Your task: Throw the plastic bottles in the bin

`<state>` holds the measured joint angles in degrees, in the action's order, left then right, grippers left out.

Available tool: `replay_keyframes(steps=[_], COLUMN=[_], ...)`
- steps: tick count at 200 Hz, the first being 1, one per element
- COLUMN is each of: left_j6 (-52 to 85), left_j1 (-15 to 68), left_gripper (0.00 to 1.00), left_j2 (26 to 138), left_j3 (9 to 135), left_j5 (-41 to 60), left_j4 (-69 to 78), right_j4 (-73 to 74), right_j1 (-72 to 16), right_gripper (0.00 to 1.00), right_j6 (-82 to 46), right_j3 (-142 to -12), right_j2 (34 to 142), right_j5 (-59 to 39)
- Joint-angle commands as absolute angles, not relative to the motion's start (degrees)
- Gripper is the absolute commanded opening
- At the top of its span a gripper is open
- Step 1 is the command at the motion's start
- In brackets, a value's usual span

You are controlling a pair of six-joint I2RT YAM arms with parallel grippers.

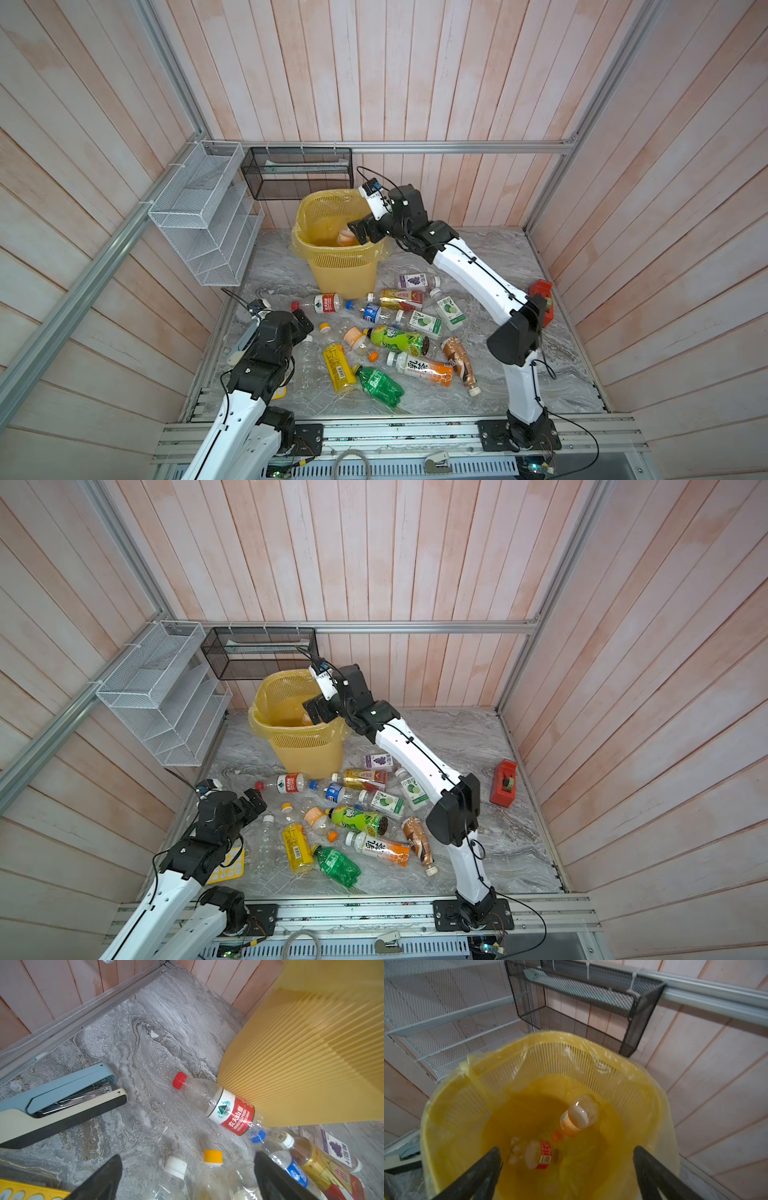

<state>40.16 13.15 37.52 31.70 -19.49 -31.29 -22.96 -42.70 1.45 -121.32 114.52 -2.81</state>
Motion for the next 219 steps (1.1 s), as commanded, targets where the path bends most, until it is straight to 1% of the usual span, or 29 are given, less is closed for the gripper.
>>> replay_keyframes(steps=[1,15,40,63,85,113,138,160,178,185,219], left_j6=[40.44,40.17,39.51,40.10,42.17,46.16,52.38,60.03,65.57,67.73,72.28], left_j1=[13.30,13.29,13.36,13.44,14.48,19.35,24.87,31.57,36.19,37.32,39.80], left_gripper=[1.00,1.00,1.00,1.00,1.00,1.00,1.00,1.00,1.00,1.00,0.96], left_j2=[36.94,37.64,39.04,40.07,39.64,39.62,40.99,42.73,44.90,45.64,46.10], left_j3=[32.21,32.39,32.62,32.73,32.15,31.47,30.58,29.44,28.76,28.69,27.32], left_j5=[-20.65,-20.57,-19.11,-17.84,-17.75,-21.23,-23.44,-26.61,-29.02,-29.78,-30.24], left_j4=[-31.95,-31.60,-30.25,-30.76,-32.83,-38.03,-41.89,-45.03,-47.56,-48.71,-50.27], right_j4=[-12.33,-12.00,-9.04,-6.44,-3.43,-1.40,-2.10,-2.63,-2.81,-3.07,-5.26], right_j1=[-42.81,-42.73,-42.13,-40.00,-36.13,-31.47,-27.94,-24.76,-24.26,-22.36,-21.62], right_gripper=[1.00,1.00,1.00,1.00,1.00,1.00,1.00,1.00,1.00,1.00,1.00], right_j6=[0.78,1.72,3.25,1.72,-2.14,-6.49,-9.09,-11.68,-13.44,-13.93,-16.74], right_j3=[-115.70,-112.99,-103.22,-93.13,-81.47,-68.44,-61.04,-55.73,-52.40,-51.58,-47.38], right_j2=[101.13,97.87,91.05,85.37,78.97,71.45,66.45,62.60,60.50,59.92,59.06], right_j5=[0.84,3.53,7.64,8.01,7.20,5.39,5.04,4.20,4.09,4.01,3.22])
